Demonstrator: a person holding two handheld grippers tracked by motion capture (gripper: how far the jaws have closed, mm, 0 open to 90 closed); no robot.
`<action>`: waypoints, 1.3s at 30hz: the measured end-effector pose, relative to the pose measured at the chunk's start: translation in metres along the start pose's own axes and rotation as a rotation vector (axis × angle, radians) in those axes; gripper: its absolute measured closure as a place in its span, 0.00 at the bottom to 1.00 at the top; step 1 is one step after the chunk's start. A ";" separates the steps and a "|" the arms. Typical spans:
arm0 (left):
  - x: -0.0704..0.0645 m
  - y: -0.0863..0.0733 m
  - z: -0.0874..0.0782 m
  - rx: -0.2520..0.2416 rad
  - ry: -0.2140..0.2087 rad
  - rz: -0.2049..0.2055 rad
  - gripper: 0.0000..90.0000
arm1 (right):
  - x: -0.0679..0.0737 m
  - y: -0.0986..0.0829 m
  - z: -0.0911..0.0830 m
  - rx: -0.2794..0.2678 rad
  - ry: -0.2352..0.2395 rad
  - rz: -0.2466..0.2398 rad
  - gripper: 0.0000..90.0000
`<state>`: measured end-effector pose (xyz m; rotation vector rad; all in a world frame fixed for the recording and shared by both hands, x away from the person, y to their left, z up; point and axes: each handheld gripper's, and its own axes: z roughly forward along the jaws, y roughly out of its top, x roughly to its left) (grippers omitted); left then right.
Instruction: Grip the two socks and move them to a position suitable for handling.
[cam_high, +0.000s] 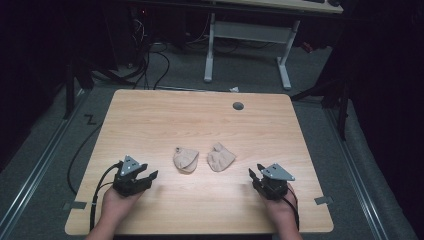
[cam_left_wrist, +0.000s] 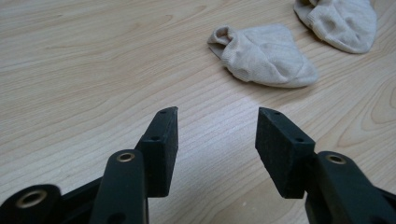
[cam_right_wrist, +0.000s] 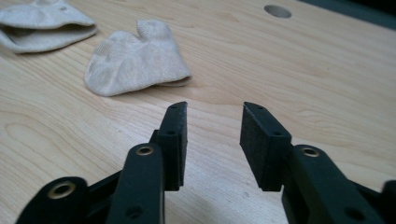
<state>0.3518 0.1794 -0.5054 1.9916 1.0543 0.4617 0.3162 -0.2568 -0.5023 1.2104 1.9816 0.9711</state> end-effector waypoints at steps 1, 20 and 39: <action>0.000 0.000 0.001 0.002 -0.001 -0.001 0.55 | -0.001 0.000 0.001 0.007 0.008 0.013 0.75; -0.008 0.003 -0.002 -0.016 -0.060 0.017 0.55 | 0.018 0.066 0.065 0.088 0.135 -0.015 1.00; -0.020 0.003 -0.005 -0.016 -0.095 0.052 0.54 | 0.034 0.044 0.091 0.248 0.139 -0.056 0.99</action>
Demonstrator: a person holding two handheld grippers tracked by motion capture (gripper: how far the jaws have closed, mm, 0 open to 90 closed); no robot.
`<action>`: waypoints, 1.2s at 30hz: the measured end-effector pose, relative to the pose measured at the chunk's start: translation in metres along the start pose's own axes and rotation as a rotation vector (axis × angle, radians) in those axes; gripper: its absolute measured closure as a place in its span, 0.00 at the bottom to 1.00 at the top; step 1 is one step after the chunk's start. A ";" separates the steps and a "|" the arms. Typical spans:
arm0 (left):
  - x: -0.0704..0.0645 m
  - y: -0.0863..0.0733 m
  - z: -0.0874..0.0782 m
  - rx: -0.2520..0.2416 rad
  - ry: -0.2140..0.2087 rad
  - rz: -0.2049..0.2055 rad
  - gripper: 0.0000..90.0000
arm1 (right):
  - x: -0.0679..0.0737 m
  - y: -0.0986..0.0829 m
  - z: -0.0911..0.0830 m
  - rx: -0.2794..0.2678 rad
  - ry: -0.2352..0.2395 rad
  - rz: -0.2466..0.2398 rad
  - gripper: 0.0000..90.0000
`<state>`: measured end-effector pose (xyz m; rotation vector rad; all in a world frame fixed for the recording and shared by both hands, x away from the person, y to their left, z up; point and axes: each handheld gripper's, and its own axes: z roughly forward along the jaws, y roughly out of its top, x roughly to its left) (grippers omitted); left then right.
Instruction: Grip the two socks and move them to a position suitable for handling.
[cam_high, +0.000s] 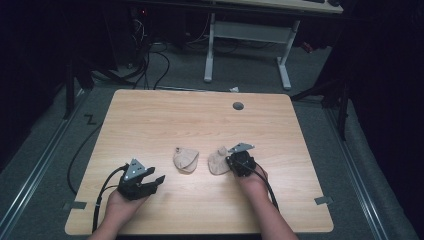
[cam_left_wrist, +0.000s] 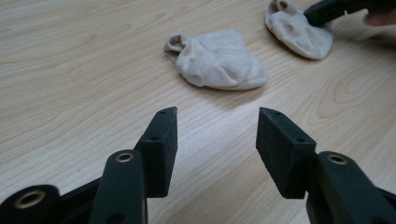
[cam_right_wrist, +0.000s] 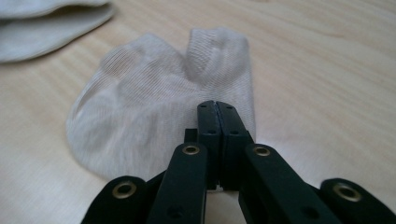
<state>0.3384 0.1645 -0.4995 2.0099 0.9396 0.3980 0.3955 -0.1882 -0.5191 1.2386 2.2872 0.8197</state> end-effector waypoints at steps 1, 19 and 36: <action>-0.001 0.000 0.000 0.001 -0.002 0.005 0.54 | 0.002 -0.004 -0.003 -0.006 0.008 -0.002 0.99; -0.024 0.003 0.002 -0.011 -0.037 0.032 0.53 | 0.062 -0.049 -0.043 -0.060 0.101 -0.081 0.99; -0.008 0.003 0.003 -0.007 0.006 -0.006 0.52 | 0.087 -0.035 -0.063 -0.173 0.148 -0.143 0.86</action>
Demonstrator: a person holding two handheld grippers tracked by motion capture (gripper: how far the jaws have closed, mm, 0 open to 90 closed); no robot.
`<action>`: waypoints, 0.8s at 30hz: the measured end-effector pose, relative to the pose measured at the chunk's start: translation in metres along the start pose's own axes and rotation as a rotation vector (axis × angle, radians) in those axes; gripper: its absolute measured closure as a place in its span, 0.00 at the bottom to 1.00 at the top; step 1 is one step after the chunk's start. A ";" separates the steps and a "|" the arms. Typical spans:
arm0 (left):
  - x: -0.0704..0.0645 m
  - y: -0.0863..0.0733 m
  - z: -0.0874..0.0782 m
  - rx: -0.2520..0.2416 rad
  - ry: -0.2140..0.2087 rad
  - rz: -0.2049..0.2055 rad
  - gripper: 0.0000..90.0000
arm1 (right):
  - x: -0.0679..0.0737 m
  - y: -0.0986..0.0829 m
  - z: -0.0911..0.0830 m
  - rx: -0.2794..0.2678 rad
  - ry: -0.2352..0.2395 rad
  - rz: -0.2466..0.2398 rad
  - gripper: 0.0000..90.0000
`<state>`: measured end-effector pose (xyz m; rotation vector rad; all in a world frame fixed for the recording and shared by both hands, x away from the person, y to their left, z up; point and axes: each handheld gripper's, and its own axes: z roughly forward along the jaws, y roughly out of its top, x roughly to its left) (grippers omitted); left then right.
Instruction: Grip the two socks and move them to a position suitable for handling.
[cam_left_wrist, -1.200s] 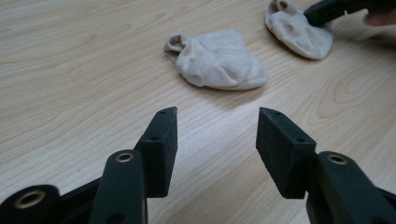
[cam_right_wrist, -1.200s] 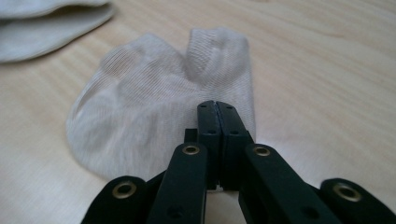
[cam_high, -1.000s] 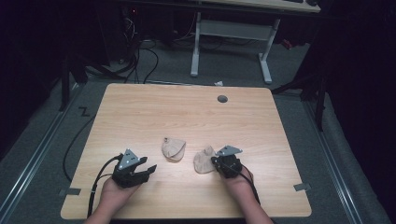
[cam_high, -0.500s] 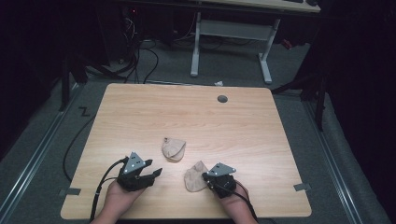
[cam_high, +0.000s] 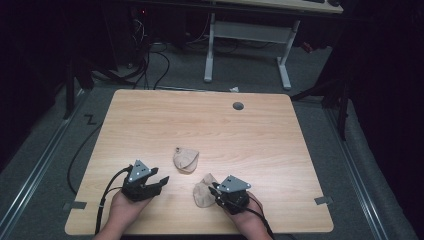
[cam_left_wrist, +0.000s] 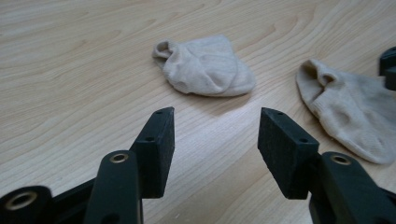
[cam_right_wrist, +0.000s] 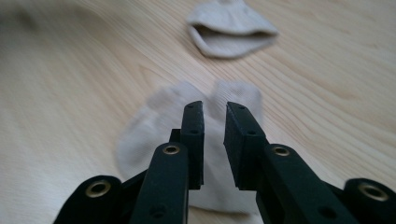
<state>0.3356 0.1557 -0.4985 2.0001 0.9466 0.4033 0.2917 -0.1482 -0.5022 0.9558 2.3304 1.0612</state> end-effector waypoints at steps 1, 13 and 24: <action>0.001 0.000 0.001 -0.001 0.004 -0.002 0.52 | 0.004 0.002 -0.001 -0.011 0.010 -0.012 0.85; 0.003 -0.001 -0.003 -0.009 0.009 -0.009 0.52 | 0.035 0.005 0.019 0.063 0.081 -0.108 0.69; 0.001 -0.001 -0.001 0.000 0.006 -0.007 0.51 | 0.033 -0.001 0.027 0.102 0.074 -0.103 0.68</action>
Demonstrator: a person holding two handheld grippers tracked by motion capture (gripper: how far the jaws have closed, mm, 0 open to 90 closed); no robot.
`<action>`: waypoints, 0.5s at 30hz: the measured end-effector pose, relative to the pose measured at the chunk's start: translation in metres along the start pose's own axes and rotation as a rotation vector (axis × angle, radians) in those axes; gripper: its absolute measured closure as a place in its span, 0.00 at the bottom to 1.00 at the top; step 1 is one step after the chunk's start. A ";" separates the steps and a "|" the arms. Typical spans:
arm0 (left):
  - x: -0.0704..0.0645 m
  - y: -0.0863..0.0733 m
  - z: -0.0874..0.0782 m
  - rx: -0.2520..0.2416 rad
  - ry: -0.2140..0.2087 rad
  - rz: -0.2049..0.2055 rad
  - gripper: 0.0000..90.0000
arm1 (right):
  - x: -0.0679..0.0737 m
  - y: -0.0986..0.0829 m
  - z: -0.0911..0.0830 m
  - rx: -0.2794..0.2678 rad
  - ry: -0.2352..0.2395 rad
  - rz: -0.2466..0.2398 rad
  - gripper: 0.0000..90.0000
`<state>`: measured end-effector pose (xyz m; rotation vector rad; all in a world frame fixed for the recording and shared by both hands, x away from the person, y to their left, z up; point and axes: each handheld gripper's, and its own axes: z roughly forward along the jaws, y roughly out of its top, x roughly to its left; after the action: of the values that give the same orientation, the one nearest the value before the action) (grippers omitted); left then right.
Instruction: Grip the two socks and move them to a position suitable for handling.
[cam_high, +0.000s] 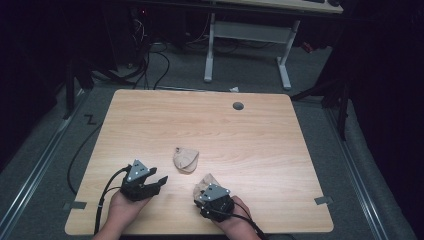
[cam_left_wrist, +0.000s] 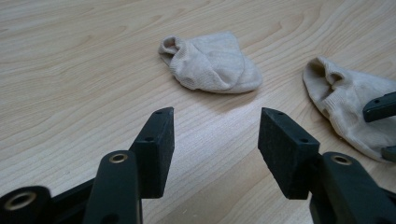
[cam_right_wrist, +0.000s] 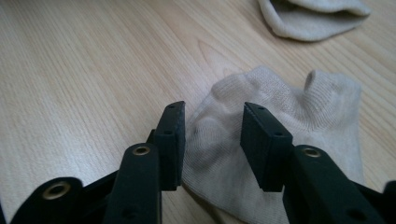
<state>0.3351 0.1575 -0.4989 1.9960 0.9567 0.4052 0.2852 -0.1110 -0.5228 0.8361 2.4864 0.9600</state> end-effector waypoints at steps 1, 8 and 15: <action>0.000 0.000 0.000 0.000 -0.001 0.002 0.51 | 0.000 -0.001 0.001 0.004 -0.001 0.000 0.69; -0.001 0.000 0.000 0.001 -0.003 0.004 0.51 | -0.002 -0.001 -0.001 -0.004 -0.017 0.010 0.92; -0.003 0.000 0.000 -0.001 -0.007 0.010 0.51 | -0.001 0.003 -0.009 -0.049 -0.025 0.010 0.95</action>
<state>0.3334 0.1555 -0.4982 2.0010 0.9431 0.4040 0.2827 -0.1143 -0.5140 0.8408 2.4295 1.0043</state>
